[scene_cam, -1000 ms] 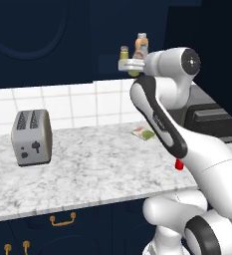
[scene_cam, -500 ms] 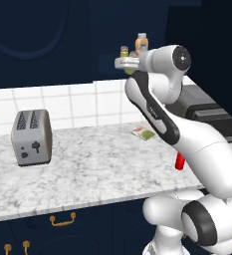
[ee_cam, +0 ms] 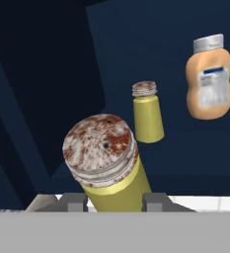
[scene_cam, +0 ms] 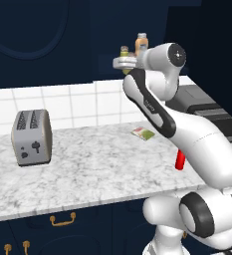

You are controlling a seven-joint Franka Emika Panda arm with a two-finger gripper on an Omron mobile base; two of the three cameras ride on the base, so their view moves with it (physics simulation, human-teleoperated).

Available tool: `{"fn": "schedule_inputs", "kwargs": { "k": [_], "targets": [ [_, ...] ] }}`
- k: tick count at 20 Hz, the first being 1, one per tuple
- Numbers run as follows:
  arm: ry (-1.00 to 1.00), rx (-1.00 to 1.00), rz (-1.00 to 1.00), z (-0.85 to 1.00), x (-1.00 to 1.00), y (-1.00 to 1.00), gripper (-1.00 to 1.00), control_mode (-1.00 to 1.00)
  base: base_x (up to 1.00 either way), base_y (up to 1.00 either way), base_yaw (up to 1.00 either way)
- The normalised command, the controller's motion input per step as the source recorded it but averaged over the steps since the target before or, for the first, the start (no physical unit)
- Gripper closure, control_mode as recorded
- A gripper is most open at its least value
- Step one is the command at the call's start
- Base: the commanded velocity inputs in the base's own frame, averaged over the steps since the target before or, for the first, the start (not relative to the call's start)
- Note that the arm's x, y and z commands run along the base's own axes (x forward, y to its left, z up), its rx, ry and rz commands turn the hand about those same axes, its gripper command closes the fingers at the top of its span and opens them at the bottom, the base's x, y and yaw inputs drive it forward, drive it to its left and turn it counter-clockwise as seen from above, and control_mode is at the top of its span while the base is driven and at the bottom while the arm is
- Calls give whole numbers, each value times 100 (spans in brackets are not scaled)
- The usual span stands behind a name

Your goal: Put the shaker and condiment bottle from the counter next to their counterparts in the cabinet.

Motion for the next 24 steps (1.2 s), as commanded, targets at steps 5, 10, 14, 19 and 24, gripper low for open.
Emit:
{"fn": "schedule_inputs", "kwargs": {
  "k": [5, 10, 14, 19, 24],
  "targets": [
    [0, 0, 0, -5, 20, 3, 100, -100, 0, 0, 0],
    [1, 0, 0, -1, 36, 10, 100, -100, 0, 0, 0],
    [2, 0, 0, -5, 38, 10, 100, -100, 0, 0, 0],
    [2, 0, 0, -8, 28, 1, 100, -100, 0, 0, 0],
    [0, 0, 0, -10, 26, 0, 100, -100, 0, 0, 0]
  ]
}}
